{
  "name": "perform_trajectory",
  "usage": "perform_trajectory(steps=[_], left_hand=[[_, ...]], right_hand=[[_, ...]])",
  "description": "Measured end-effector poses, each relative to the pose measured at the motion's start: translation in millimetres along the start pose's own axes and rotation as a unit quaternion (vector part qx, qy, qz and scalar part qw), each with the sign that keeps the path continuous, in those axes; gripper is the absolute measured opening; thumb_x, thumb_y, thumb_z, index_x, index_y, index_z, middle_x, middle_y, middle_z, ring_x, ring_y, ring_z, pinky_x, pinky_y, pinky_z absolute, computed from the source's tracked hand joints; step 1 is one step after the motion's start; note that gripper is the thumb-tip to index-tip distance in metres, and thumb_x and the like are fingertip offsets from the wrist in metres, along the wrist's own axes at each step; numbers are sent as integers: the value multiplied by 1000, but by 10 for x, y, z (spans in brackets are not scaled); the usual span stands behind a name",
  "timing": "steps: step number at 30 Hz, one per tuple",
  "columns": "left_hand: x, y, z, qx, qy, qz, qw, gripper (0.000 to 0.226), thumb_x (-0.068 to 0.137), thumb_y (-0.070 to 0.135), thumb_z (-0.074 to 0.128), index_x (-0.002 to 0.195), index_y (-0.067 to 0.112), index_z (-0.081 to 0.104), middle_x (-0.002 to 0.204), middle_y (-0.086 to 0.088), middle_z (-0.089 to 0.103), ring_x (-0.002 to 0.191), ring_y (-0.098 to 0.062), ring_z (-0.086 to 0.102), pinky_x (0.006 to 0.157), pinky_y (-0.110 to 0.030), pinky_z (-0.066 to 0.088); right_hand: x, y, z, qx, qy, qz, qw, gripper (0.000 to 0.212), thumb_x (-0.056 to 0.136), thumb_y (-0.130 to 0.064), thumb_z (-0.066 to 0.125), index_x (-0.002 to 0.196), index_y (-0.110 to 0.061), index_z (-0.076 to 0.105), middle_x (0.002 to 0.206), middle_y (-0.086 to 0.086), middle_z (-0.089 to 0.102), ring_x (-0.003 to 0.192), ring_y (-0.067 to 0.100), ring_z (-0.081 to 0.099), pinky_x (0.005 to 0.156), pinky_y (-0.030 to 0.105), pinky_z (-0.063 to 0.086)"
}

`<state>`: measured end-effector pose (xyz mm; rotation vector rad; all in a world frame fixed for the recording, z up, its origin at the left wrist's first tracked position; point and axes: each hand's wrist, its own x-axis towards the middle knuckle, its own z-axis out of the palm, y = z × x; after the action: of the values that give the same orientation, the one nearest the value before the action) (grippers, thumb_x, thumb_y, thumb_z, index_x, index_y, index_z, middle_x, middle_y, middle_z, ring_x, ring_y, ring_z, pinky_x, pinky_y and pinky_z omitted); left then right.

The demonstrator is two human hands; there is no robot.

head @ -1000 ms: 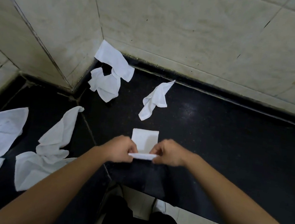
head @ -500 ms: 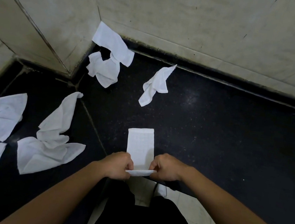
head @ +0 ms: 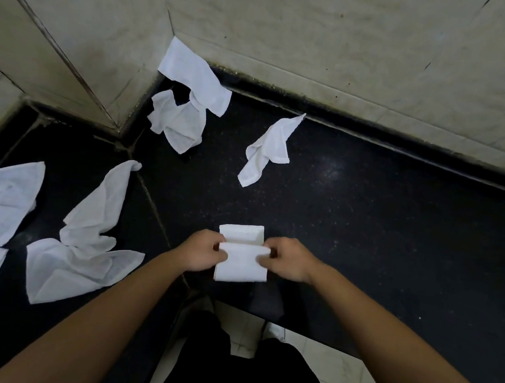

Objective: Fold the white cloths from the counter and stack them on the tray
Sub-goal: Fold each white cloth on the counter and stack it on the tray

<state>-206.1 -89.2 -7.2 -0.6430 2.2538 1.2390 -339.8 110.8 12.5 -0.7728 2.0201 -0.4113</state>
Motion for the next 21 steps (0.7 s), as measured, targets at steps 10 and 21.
perform_trajectory(steps=[10,21], left_hand=[[330,-28,139,-127,193,-127,965,16,85,16,72,99,11,66,88,1,64,87,-18,62,76,-25,45],[145,-243,344,330,225,139,906,59,98,45,36,144,8,43,153,-18,36,139,-33,38,102,-50,42]], right_hand=[[486,50,134,167,137,116,969,14,89,-33,71,97,-23,66,88,-8,69,86,10,65,79,25,53],[332,179,505,-267,244,-164,918,59,103,-49,36,149,-12,39,156,16,35,140,32,40,112,50,40]])
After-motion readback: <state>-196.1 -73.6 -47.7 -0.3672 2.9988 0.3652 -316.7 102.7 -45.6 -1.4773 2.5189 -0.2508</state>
